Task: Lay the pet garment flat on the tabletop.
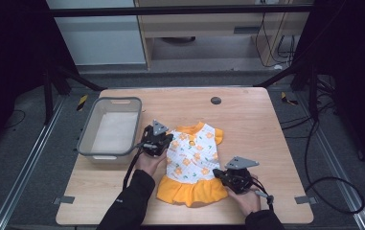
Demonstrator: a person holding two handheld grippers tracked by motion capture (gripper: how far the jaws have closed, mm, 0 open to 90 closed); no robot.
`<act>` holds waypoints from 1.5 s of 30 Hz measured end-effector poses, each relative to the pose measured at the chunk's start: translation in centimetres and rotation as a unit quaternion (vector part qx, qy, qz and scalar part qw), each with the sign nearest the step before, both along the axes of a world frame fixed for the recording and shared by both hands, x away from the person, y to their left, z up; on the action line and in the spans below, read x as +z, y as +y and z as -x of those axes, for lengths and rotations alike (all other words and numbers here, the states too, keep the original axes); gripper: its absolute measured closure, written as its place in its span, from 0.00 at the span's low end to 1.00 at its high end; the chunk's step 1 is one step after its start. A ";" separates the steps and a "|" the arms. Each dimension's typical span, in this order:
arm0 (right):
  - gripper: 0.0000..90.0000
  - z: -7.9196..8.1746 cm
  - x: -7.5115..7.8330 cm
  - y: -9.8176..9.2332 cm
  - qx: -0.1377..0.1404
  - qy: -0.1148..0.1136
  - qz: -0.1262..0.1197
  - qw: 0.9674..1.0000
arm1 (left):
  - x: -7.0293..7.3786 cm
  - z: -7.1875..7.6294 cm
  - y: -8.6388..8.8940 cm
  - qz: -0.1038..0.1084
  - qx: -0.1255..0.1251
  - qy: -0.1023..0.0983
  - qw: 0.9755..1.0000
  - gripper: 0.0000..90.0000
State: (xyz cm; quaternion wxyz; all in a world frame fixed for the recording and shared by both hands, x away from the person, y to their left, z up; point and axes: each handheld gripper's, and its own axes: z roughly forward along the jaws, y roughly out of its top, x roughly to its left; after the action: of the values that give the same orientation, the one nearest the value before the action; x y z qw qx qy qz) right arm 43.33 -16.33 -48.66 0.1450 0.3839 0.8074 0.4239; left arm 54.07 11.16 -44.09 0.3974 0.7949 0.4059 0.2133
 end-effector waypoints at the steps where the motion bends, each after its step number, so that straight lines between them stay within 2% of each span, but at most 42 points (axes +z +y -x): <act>1: 1.00 -0.1 -0.2 0.2 0.003 -0.002 0.005 1.000 | -0.3 -0.6 -0.3 0.001 0.000 0.003 1.000 1.00; 5: 1.00 -0.1 -0.7 1.1 0.016 0.002 0.013 1.000 | -2.0 -2.7 -1.6 -0.001 0.010 0.023 1.000 1.00; 9: 1.00 0.0 -1.0 1.6 0.023 0.001 0.024 0.999 | -3.1 -4.0 -2.5 -0.016 0.012 0.024 1.000 1.00; 15: 1.00 0.1 -1.5 1.8 0.028 0.016 0.037 0.999 | -3.8 -5.3 -3.0 -0.024 0.012 0.033 0.999 1.00; 17: 1.00 0.1 -1.4 1.8 0.029 0.021 0.036 0.999 | -4.2 -5.5 -3.1 -0.034 0.012 0.036 0.999 1.00; 19: 1.00 0.2 -1.4 1.7 0.029 0.026 0.036 0.999 | -4.5 -5.6 -3.2 -0.039 0.011 0.038 0.998 1.00; 24: 1.00 0.6 -1.3 1.7 0.032 0.027 0.042 0.998 | -4.8 -5.4 -3.1 -0.036 -0.005 0.048 0.998 1.00; 27: 1.00 0.7 -1.3 1.7 0.031 0.030 0.042 0.998 | -4.9 -5.1 -2.9 -0.027 -0.013 0.051 0.998 0.99; 28: 1.00 0.7 -1.3 1.7 0.031 0.031 0.041 0.998 | -4.5 -4.7 -2.6 -0.013 -0.018 0.049 0.999 0.98; 31: 1.00 0.8 -1.3 1.7 0.032 0.031 0.043 0.998 | -3.4 -4.2 -1.5 -0.007 -0.011 0.031 0.999 0.98; 32: 1.00 0.8 -1.3 1.7 0.032 0.030 0.045 0.998 | -3.4 -4.2 -1.5 -0.007 -0.011 0.031 0.999 0.97; 33: 1.00 0.8 -1.3 1.7 0.033 0.031 0.045 0.998 | -2.7 -4.2 -0.5 -0.006 0.000 0.023 1.000 0.97; 34: 1.00 0.8 -1.3 1.7 0.033 0.031 0.046 0.998 | -2.5 -4.3 -0.1 -0.010 0.008 0.026 1.000 0.97; 37: 1.00 0.8 -1.3 1.7 0.033 0.029 0.047 0.998 | -2.7 -4.4 0.6 -0.006 0.018 0.032 0.999 0.97; 39: 1.00 0.8 -1.2 1.8 0.033 0.029 0.049 0.998 | -3.7 -4.3 0.7 -0.007 0.018 0.046 0.999 0.97; 40: 1.00 0.8 -1.2 1.8 0.033 0.029 0.049 0.998 | -3.7 -4.3 0.7 -0.007 0.018 0.046 0.999 0.97; 44: 1.00 0.8 -1.3 1.8 0.033 0.029 0.049 0.998 | -5.1 -4.3 0.5 -0.019 0.016 0.054 0.998 0.97; 45: 1.00 0.8 -1.3 1.8 0.033 0.029 0.049 0.998 | -5.1 -4.4 0.6 -0.025 0.016 0.050 0.998 0.97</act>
State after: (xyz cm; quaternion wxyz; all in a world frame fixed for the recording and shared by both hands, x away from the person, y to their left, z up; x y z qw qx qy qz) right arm 42.54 -14.58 -49.91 0.1260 0.3617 0.8434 0.3767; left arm 58.46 11.73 -49.20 0.3530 0.8075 0.4330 0.1895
